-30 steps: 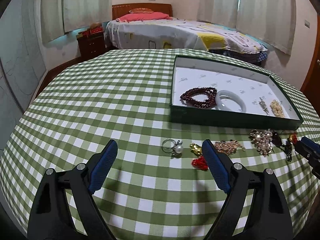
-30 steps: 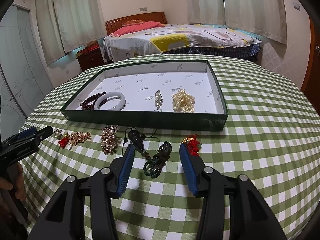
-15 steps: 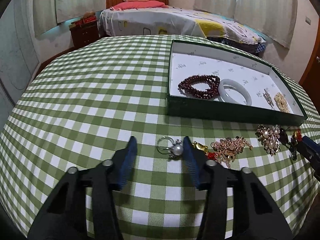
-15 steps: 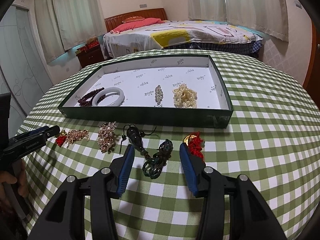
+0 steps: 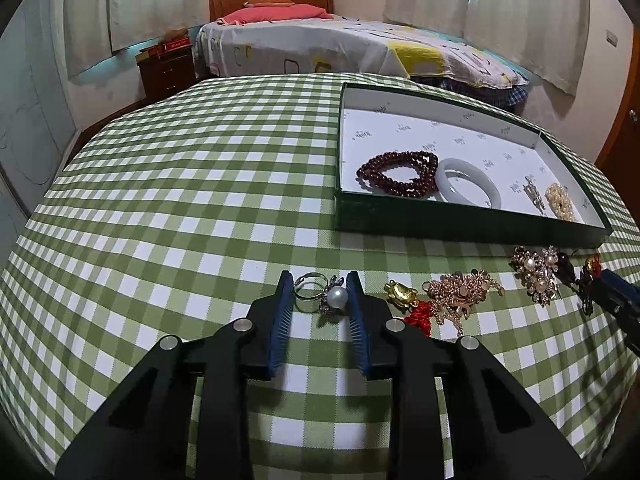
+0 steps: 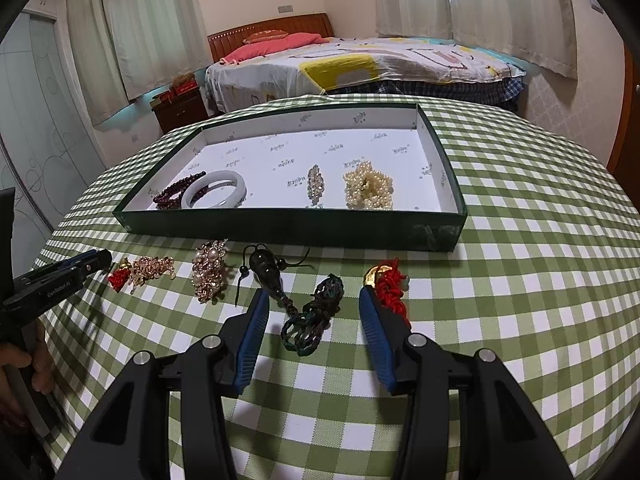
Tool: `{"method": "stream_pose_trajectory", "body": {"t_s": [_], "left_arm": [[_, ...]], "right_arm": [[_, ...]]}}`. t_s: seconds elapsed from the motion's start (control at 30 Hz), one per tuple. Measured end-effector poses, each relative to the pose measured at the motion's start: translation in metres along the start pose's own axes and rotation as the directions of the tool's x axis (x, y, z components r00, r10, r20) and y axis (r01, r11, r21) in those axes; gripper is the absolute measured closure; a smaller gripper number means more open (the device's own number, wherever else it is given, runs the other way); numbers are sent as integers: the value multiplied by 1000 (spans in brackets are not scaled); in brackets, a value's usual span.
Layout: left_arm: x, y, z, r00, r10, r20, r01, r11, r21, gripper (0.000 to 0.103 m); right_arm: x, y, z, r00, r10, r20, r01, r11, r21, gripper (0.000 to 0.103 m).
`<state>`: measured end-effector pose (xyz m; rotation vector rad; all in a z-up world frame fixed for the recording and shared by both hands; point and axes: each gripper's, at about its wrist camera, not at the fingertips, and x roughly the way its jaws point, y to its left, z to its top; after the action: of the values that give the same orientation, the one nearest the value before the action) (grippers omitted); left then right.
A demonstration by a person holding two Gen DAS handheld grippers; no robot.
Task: Organize jewelry
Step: 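Grasp the silver pearl ring with the left tool while the right tool grasps the black cord pendant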
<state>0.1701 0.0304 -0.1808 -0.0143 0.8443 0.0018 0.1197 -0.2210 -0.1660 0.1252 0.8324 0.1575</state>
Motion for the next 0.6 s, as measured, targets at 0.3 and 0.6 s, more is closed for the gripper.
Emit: {"method": "stream_pose_trajectory", "body": {"t_s": [0.3,0.6], "left_arm": [[-3,1,1,1000,2,7,-2,1000,-3,76],[-4,2,1,1000,3,9,-3,1000,-4,76]], "right_arm": [[10,16,14,999,32,-7,-33,998,-45,61],[34,27,20,997,36,-67,-42,995,-87,77]]}}
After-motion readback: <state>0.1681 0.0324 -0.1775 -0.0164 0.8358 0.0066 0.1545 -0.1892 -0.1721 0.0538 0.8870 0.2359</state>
